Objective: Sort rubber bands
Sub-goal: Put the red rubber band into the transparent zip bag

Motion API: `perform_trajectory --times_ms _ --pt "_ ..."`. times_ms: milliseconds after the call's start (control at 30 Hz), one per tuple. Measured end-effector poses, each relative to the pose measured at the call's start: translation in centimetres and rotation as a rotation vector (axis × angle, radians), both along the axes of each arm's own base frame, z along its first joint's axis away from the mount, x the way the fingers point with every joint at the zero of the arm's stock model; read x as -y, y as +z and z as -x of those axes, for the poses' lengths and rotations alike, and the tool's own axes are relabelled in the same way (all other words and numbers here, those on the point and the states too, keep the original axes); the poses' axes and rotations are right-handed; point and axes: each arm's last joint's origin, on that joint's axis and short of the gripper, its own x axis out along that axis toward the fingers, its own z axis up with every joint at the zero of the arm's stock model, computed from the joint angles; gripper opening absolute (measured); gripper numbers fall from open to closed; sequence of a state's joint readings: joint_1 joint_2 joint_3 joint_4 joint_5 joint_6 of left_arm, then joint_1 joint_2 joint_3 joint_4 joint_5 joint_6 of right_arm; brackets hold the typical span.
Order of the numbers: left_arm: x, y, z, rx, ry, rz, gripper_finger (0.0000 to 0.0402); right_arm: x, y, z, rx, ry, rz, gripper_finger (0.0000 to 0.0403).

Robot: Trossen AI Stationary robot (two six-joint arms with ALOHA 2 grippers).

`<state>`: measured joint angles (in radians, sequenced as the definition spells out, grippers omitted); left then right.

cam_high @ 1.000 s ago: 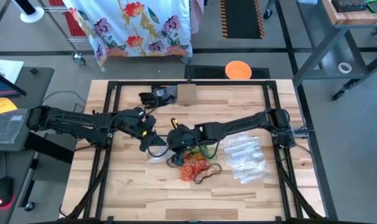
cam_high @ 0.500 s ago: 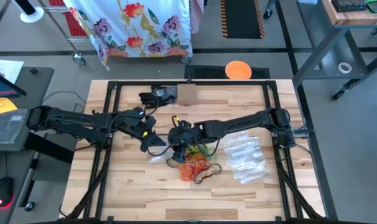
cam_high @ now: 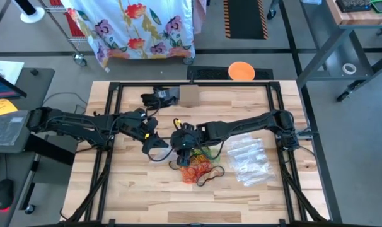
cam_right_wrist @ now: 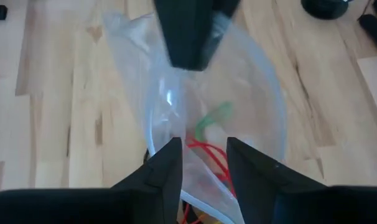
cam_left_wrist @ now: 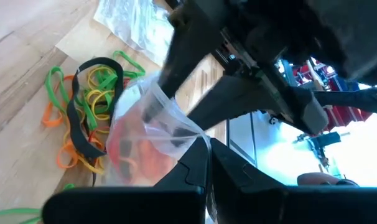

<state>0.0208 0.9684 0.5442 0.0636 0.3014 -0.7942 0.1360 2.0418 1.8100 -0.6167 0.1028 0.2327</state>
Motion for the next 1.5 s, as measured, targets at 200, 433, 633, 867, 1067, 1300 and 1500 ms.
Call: perform_trajectory --times_ms 200,433,633,867,1067,1300,1500 --pt "0.0 -0.1 0.0 -0.013 0.016 -0.003 0.0 -0.1 2.3 -0.3 0.063 0.039 0.028 0.0127" --pt "0.0 -0.2 0.1 -0.026 0.012 -0.006 0.0 -0.4 2.3 -0.1 0.04 0.074 0.058 0.0154" --pt "-0.6 -0.2 0.5 -0.045 0.035 0.018 0.0 -1.2 3.5 1.2 0.019 0.09 0.053 0.0149" --pt "-2.1 2.2 3.5 -0.057 0.1 -0.029 0.0 -2.8 4.7 4.4 -0.13 0.075 0.05 0.0131" --pt "-2.6 3.7 7.1 -0.048 0.215 -0.098 0.0 -4.7 3.1 5.0 -0.164 0.098 0.076 0.0122" --pt "-2.5 3.0 8.6 -0.138 0.274 -0.12 0.0 -3.4 -3.4 4.4 -0.13 0.033 0.041 0.0121" --pt "-2.5 2.7 8.0 -0.175 0.267 -0.108 0.0 -2.9 -7.4 5.6 -0.221 -0.139 -0.054 0.0121"
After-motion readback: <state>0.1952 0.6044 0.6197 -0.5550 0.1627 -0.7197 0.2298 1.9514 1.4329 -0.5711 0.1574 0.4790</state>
